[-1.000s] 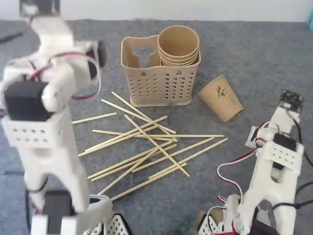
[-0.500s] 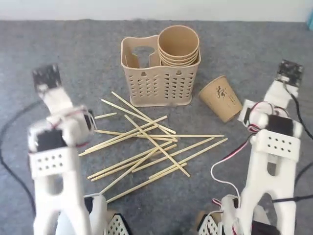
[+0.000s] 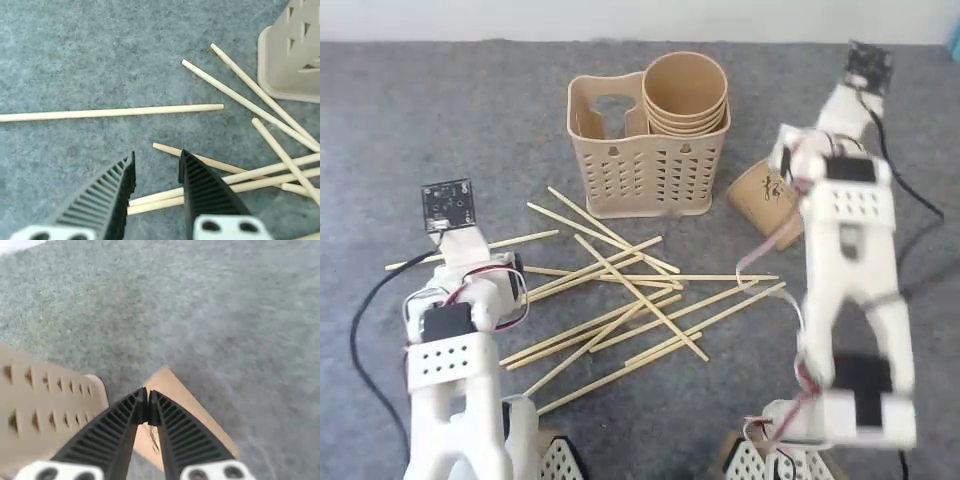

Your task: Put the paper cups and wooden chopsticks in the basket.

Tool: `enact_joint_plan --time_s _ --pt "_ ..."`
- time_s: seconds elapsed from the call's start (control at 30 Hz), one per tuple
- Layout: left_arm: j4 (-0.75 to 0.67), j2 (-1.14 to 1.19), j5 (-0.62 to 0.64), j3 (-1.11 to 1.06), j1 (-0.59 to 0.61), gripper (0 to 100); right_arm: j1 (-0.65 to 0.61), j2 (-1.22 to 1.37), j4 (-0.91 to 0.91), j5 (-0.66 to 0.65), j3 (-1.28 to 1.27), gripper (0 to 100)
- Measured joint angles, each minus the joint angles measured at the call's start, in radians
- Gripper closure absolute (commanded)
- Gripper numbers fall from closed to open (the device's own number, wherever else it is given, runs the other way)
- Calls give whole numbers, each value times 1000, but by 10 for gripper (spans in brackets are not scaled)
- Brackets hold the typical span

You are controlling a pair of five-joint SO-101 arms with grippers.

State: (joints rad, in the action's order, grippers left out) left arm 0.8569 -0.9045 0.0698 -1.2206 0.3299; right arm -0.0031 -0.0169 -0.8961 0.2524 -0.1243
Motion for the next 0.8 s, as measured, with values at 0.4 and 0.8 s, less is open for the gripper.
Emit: enact_joint_plan --time_s 0.4,0.8 --pt "-137 114 -5 0 51 863 -77 621 -236 6 730 983" --pt "-137 118 -5 0 51 863 -92 925 -505 -23 1102 986"
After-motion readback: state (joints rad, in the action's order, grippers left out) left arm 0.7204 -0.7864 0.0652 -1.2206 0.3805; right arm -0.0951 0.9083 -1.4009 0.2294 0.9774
